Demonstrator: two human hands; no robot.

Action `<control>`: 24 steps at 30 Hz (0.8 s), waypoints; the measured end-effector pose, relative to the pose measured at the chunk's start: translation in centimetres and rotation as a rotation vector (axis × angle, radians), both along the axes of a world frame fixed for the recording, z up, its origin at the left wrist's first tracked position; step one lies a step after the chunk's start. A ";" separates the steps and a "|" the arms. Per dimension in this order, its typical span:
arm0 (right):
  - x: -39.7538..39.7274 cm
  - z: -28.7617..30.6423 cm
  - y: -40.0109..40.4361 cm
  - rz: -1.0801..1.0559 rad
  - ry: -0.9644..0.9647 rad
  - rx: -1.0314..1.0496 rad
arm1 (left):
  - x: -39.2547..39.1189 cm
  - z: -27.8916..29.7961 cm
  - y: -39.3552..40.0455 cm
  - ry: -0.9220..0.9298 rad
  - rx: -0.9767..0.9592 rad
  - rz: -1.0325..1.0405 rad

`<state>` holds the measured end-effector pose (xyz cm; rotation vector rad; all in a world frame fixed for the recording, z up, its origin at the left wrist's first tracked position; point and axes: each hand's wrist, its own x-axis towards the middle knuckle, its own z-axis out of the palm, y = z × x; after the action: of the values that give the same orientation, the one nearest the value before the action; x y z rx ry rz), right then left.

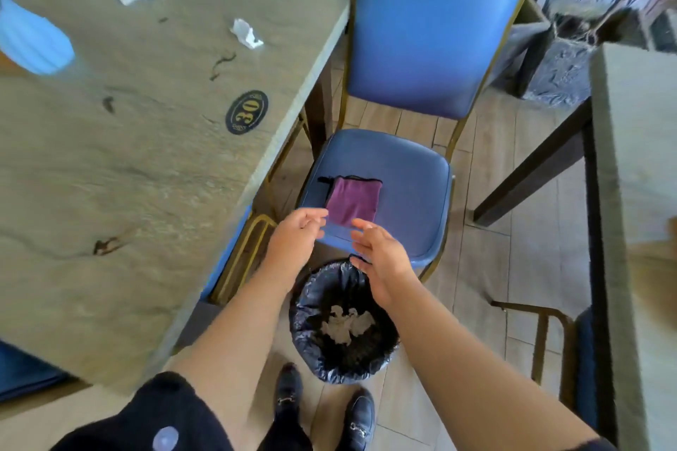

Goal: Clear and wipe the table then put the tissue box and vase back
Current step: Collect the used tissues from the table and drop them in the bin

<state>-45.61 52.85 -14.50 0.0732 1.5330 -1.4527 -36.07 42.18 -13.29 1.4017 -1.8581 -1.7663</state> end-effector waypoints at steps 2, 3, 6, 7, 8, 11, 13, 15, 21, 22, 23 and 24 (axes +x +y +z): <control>-0.2 3.0 -1.8 0.012 0.030 -0.026 | -0.1 2.9 -1.4 0.058 -0.034 0.029; -0.3 4.3 -2.9 0.015 0.035 -0.046 | -0.1 4.2 -2.2 0.074 -0.051 0.043; -0.5 7.3 -6.4 0.032 0.057 -0.096 | -0.1 7.8 -5.1 0.112 -0.081 0.081; -0.5 8.3 -7.6 0.045 0.072 -0.114 | 0.0 8.7 -6.3 0.131 -0.087 0.101; -0.4 9.2 -8.9 0.059 0.081 -0.136 | 0.0 9.6 -7.6 0.146 -0.098 0.123; -0.3 11.5 -13.3 0.096 0.091 -0.202 | 0.1 11.8 -12.0 0.162 -0.167 0.175; -0.4 12.5 -16.5 0.127 0.094 -0.235 | 0.3 12.7 -15.4 0.175 -0.189 0.205; -0.7 12.9 -20.5 0.151 0.106 -0.264 | 0.4 13.1 -19.4 0.185 -0.212 0.223; -1.7 13.5 -34.5 0.187 0.185 -0.283 | -0.4 13.4 -33.2 0.203 -0.261 0.339; -1.9 13.6 -37.0 0.188 0.191 -0.295 | -0.6 13.3 -35.7 0.196 -0.271 0.356; -2.1 13.5 -39.4 0.189 0.197 -0.305 | -0.9 13.0 -38.2 0.179 -0.289 0.373; -2.3 13.3 -41.9 0.190 0.202 -0.307 | -1.1 12.6 -40.6 0.153 -0.318 0.384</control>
<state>-47.93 10.99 -1.23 -0.4027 1.4134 -1.5589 -37.20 1.57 -0.64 1.3462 -1.5766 -1.2907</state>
